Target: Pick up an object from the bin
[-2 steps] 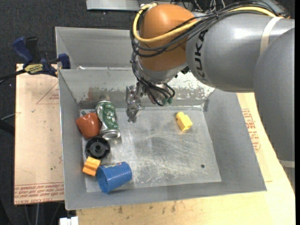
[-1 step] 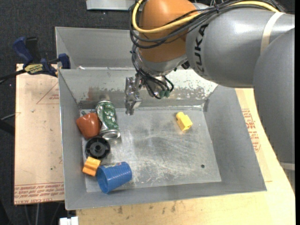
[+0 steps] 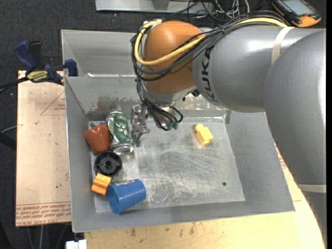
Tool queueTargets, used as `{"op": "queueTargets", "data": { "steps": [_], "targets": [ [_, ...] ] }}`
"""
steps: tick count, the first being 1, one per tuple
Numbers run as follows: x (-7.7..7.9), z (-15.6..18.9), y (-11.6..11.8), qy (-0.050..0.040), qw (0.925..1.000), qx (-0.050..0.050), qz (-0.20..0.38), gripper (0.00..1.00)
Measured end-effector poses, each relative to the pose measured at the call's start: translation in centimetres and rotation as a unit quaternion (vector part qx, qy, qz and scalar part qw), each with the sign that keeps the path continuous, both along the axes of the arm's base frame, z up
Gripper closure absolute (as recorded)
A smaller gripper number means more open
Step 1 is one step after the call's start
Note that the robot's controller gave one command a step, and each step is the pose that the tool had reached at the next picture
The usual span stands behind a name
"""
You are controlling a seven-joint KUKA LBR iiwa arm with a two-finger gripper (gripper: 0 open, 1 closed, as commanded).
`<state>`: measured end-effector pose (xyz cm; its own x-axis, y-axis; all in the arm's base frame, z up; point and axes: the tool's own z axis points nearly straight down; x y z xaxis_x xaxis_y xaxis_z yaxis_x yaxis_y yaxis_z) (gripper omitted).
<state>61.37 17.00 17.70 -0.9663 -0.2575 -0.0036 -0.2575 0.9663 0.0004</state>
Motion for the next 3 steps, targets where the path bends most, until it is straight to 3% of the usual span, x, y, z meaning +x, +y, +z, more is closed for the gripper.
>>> {"op": "queueTargets", "data": {
  "steps": [2,3],
  "targets": [
    [-0.2,-3.7,1.1,0.0036,0.9998,0.0,0.02,1.0],
    [0.8,1.1,2.1,0.0015,0.9999,0.0,0.017,1.0]
  ]
}}
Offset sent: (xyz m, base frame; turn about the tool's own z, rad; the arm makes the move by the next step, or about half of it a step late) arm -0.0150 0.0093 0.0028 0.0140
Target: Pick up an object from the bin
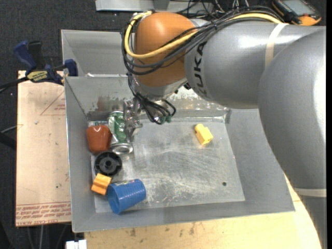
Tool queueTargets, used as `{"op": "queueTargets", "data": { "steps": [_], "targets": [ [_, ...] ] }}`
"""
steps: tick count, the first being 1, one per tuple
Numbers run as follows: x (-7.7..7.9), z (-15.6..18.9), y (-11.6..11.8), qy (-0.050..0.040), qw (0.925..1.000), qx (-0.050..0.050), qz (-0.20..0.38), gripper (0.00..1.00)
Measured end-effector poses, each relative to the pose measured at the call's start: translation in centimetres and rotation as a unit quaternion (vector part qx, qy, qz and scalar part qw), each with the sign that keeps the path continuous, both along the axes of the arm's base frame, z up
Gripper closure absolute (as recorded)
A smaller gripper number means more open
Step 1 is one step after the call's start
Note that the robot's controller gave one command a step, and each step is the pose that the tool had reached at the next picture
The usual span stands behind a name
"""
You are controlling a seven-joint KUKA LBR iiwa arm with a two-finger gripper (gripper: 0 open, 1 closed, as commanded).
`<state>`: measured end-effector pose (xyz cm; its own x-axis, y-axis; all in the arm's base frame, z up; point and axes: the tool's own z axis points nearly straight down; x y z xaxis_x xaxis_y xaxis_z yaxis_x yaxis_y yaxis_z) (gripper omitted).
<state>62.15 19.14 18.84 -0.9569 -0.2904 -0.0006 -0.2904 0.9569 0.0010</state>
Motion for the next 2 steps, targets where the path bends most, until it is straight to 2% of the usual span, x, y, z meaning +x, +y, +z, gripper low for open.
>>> {"op": "queueTargets", "data": {
  "steps": [1,2],
  "targets": [
    [-1.56,-7.83,1.48,-0.0029,0.9999,0.002,0.01,0.0],
    [-1.64,-7.98,1.34,-0.0012,1.0,0.001,0.009,0.0]
  ]
}}
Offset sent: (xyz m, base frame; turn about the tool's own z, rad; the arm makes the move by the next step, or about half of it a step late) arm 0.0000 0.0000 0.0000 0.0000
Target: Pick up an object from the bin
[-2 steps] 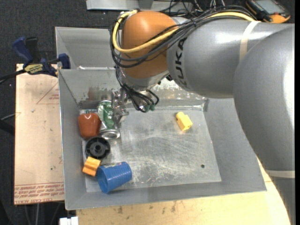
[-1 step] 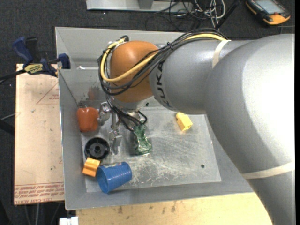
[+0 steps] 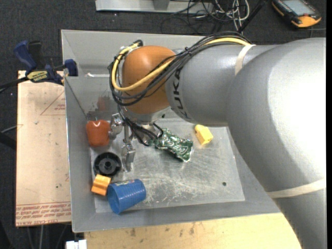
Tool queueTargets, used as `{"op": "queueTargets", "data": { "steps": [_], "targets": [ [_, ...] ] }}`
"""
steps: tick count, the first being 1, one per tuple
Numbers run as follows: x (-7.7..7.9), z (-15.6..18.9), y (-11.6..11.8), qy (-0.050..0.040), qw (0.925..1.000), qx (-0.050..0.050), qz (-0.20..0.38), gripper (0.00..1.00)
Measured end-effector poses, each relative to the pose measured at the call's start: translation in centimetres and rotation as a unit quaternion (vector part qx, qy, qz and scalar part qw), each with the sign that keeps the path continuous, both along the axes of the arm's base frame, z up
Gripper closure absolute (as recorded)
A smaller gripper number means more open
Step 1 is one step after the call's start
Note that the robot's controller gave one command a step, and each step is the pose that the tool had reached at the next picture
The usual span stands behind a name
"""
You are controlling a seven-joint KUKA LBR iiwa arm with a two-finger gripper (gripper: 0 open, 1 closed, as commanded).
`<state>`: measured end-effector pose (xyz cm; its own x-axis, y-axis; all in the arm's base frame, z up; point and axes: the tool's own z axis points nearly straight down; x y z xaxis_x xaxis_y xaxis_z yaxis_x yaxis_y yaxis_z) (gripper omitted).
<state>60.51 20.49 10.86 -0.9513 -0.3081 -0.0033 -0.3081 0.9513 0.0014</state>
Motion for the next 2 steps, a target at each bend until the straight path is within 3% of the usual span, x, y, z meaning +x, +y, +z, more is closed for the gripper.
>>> {"op": "queueTargets", "data": {
  "steps": [1,2],
  "targets": [
    [0.68,-3.52,1.24,-0.0001,0.9855,0.0,0.17,1.0],
    [0.68,-3.52,1.24,-0.0002,0.9855,0.0,0.17,1.0]
  ]
}}
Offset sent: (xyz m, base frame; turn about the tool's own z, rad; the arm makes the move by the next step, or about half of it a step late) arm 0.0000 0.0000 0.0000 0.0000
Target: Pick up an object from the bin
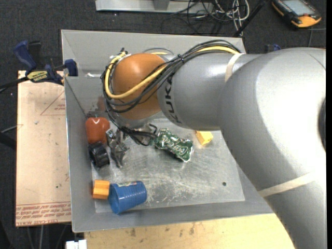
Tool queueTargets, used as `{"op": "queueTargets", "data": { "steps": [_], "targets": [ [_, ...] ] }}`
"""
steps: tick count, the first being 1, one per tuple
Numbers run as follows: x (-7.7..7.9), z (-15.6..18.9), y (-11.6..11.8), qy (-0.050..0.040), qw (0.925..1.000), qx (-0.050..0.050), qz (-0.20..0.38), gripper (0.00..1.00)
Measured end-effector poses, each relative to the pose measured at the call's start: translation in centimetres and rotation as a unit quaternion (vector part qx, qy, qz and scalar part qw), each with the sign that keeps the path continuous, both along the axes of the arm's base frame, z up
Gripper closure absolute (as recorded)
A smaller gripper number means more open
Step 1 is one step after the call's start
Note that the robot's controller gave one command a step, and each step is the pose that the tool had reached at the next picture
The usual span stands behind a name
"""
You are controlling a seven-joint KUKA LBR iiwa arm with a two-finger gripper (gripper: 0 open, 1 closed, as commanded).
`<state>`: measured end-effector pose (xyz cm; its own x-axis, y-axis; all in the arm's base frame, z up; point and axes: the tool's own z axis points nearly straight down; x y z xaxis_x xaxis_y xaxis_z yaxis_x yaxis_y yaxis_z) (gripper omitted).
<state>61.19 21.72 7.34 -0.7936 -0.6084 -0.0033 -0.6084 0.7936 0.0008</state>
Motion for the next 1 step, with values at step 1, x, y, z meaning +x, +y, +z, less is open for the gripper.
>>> {"op": "queueTargets", "data": {
  "steps": [1],
  "targets": [
    [0.6,1.06,0.82,-0.0004,1.0,0.0,-0.01,1.0]
  ]
}}
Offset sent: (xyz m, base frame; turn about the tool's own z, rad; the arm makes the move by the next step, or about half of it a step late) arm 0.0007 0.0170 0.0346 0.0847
